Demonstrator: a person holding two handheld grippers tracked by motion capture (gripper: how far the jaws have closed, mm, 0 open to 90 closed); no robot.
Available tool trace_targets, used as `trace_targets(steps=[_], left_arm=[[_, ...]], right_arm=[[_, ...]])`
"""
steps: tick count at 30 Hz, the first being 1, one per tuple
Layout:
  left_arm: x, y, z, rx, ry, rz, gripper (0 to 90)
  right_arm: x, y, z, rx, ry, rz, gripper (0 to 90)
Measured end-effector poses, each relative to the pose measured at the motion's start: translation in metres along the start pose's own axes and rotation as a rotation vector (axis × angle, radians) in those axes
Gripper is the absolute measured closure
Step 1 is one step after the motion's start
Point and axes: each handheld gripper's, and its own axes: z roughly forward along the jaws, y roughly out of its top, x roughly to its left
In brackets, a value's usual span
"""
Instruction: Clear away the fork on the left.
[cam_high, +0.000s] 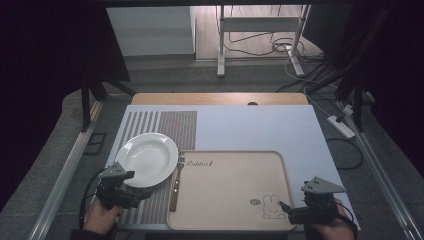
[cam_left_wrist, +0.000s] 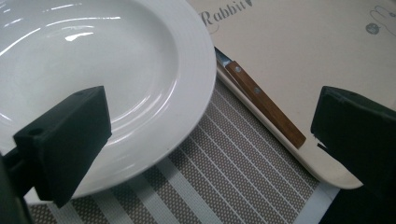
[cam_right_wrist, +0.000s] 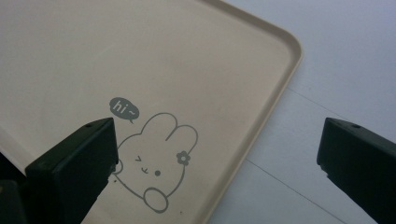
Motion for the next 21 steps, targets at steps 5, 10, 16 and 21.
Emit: trace_targets(steps=[5,10,16,21], left_arm=[[-0.002,-0.004,-0.006,-0.024,0.012,-0.004,0.0],[-0.004,-0.006,-0.011,-0.017,0.039,-0.002,0.0],[-0.004,-0.01,-0.015,-0.013,0.058,-0.002,0.0],[-0.005,-0.012,-0.018,-0.012,0.068,-0.006,0.0]], right_arm=[[0.0,0.0,0.0,0.001,-0.002,0.0,0.0],[0.0,0.0,0.0,0.0,-0.003,0.002,0.0],[0.0,0.0,0.0,-0.001,-0.005,0.004,0.0],[0.0,0.0,0.0,0.002,-0.01,0.011,0.0]])
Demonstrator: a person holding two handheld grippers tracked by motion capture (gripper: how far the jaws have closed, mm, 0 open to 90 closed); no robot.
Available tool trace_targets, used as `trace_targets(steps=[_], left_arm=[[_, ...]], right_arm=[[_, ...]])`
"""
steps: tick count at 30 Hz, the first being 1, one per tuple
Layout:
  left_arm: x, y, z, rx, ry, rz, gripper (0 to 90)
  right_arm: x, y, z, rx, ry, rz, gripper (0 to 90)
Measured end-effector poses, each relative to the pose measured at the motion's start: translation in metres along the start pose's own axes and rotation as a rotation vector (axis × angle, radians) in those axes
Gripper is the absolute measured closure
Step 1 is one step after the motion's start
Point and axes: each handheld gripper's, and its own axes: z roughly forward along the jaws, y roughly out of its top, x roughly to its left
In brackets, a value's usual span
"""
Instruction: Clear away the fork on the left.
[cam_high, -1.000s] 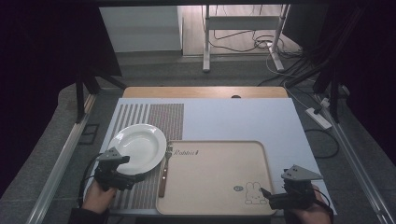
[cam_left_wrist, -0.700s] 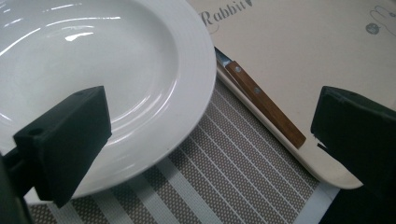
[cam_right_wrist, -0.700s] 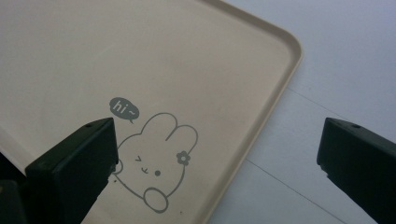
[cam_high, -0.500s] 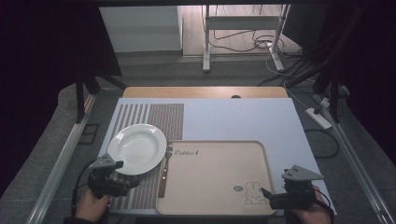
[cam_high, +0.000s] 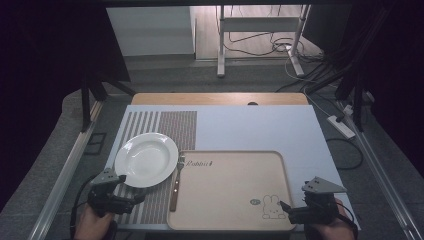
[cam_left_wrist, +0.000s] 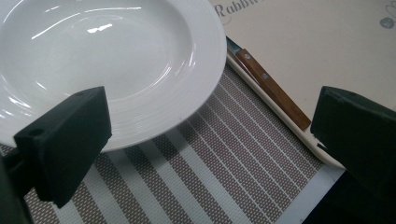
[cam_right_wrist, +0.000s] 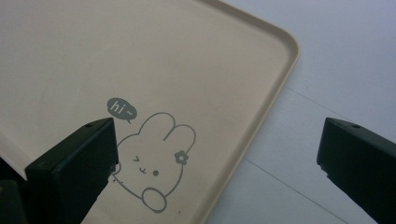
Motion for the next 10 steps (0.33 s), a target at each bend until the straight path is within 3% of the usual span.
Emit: trace_targets(steps=[10], left_arm=[[-0.0009,-0.0007,-0.0007,0.012,0.004,0.005,0.0]], right_arm=[[-0.0008,0.0,0.0012,0.014,-0.008,0.006,0.0]])
